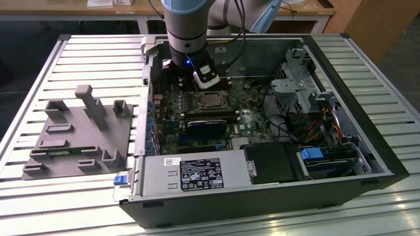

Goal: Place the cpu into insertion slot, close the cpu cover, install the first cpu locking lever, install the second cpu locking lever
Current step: 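Install the first cpu locking lever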

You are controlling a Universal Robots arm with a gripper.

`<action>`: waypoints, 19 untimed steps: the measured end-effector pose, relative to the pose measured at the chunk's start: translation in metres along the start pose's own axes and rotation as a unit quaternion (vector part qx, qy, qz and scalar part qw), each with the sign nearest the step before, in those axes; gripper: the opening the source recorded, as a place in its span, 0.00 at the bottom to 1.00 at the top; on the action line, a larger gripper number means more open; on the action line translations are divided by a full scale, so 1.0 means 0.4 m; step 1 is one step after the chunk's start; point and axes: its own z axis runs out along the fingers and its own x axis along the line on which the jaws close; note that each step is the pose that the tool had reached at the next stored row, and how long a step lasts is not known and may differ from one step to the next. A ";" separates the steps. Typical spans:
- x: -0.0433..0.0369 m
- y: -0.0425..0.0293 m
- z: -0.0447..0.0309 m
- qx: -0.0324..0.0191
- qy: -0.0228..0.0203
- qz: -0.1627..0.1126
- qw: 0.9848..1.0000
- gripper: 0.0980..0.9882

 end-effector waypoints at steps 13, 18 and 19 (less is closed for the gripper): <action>-0.080 0.003 0.003 0.000 0.000 0.000 1.000 0.01; -0.084 0.004 0.003 0.000 0.000 0.000 1.000 0.01; -0.082 0.003 0.003 -0.001 -0.001 0.000 1.000 0.01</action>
